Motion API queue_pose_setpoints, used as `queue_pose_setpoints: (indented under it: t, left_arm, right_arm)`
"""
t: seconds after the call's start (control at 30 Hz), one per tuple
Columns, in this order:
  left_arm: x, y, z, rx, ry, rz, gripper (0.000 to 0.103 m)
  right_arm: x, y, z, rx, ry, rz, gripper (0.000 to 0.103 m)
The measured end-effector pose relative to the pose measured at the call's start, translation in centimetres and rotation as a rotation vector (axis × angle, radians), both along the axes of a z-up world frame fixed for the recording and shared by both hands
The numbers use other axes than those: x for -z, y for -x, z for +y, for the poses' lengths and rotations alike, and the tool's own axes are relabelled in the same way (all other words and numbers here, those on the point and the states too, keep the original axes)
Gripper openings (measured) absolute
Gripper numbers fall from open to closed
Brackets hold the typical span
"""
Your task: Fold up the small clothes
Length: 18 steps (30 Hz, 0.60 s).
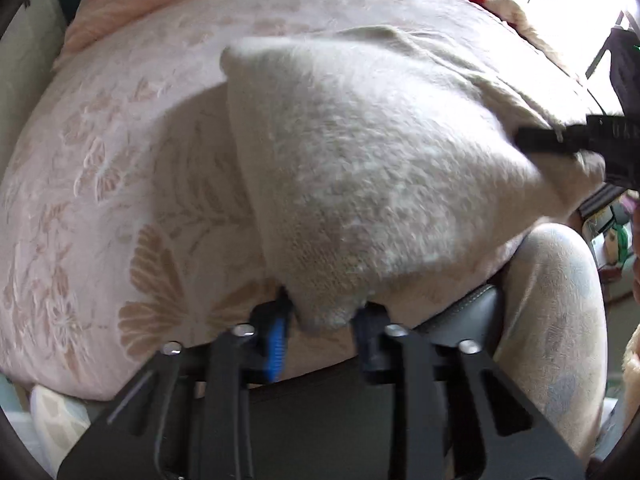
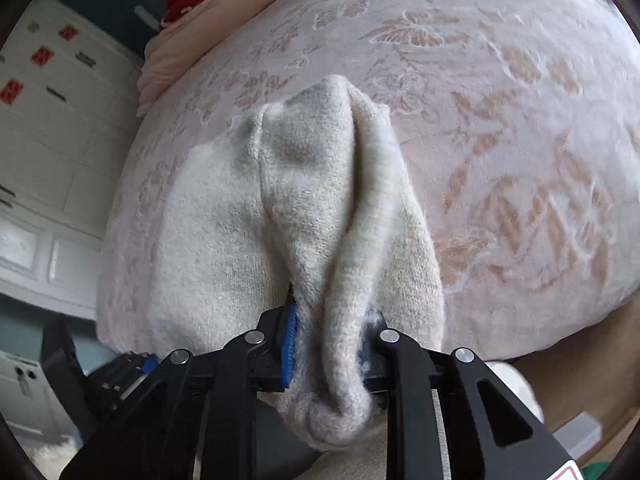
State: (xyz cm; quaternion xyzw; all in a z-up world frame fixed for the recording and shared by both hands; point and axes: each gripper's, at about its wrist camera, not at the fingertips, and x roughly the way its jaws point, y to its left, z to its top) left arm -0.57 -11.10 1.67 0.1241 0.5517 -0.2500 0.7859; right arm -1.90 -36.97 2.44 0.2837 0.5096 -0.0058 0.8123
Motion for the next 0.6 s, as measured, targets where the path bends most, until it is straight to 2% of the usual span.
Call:
queue_pose_setpoints:
  t: [0.03, 0.1, 0.13, 0.2, 0.27, 0.3, 0.33, 0.37, 0.43, 0.53, 0.6]
  left_arm:
    - [-0.7, -0.4, 0.6, -0.034, 0.044, 0.026, 0.021]
    - [-2.0, -0.7, 1.3, -0.062, 0.078, 0.023, 0.020]
    - [-2.3, -0.8, 1.5, -0.064, 0.085, 0.022, 0.020]
    - [-1.9, -1.0, 1.2, -0.054, 0.075, 0.040, 0.020]
    - [-0.4, -0.8, 0.5, -0.039, 0.040, 0.062, 0.020]
    - [0.1, -0.7, 0.3, -0.037, 0.026, 0.078, 0.020]
    - [0.1, -0.4, 0.3, -0.039, 0.018, 0.085, 0.020]
    - [-0.5, 0.1, 0.4, -0.039, 0.019, 0.080, 0.020]
    - [-1.9, 0.7, 0.9, -0.031, 0.019, 0.065, 0.021]
    - [-5.4, 1.9, 1.9, -0.005, 0.046, 0.008, 0.022]
    - [-8.2, 2.3, 2.2, -0.002, 0.106, -0.021, 0.025]
  right_arm:
    - [-1.6, 0.3, 0.2, -0.004, 0.010, -0.049, 0.018]
    - [-4.4, 1.3, 0.3, -0.001, 0.004, -0.133, 0.018]
    - [-4.8, 1.9, 0.0, 0.010, -0.005, -0.154, 0.018]
    - [-2.3, 2.1, -0.8, 0.021, 0.024, -0.082, 0.018]
    - [3.4, 1.7, -1.1, 0.006, 0.070, 0.073, 0.023]
    - [4.5, 2.1, -1.4, 0.031, 0.029, 0.075, 0.024]
    - [4.2, 2.9, -1.9, 0.073, -0.020, 0.046, 0.025]
    - [3.2, 3.5, -2.3, 0.096, -0.044, 0.015, 0.031]
    - [1.0, 4.2, -2.8, 0.124, 0.001, -0.018, 0.040]
    - [-3.6, 4.5, -2.6, 0.149, 0.200, -0.076, 0.039]
    - [-6.2, 3.7, -2.2, 0.122, 0.211, -0.152, 0.030]
